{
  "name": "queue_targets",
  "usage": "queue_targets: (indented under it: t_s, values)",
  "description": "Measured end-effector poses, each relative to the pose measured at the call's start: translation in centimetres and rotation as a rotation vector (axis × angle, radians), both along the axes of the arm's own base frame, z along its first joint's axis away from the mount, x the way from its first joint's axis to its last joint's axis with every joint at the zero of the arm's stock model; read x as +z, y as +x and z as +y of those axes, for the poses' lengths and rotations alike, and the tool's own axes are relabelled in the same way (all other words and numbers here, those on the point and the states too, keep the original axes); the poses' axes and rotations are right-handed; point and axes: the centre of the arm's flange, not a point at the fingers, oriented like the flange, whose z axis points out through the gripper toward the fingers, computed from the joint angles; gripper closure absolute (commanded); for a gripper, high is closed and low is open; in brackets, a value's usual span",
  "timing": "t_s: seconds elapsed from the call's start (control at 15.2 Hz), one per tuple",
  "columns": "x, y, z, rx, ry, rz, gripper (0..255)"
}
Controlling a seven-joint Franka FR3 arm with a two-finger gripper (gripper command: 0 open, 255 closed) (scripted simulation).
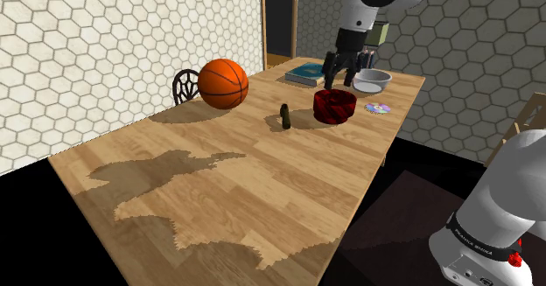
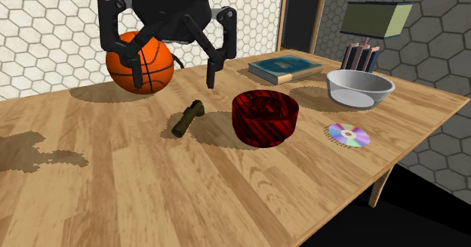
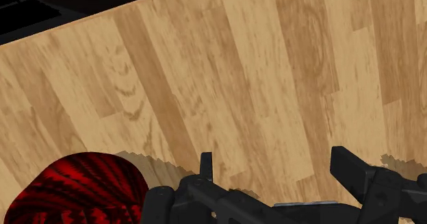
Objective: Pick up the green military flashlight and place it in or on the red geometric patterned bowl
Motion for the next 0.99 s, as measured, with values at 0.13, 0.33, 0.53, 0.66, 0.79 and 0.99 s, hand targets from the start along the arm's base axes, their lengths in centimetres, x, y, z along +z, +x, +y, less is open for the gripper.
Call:
queue_targets:
  t_s: [0.13,0.33,0.53,0.66,0.79,0.99]
  values:
    - [-1.2,2.5,0.1,-0.019,0.005,0.002,0]
    - [-2.9,6.4,0.8,-0.046,0.012,0.005,0]
    - [-4.3,9.5,0.8,-0.074,0.020,0.009,0]
    - [-5.6,12.1,0.9,-0.093,0.025,0.010,0]
    - [-6.6,14.7,0.9,-0.111,0.030,0.014,0]
    - [-8.2,17.8,1.0,-0.138,0.037,0.017,0]
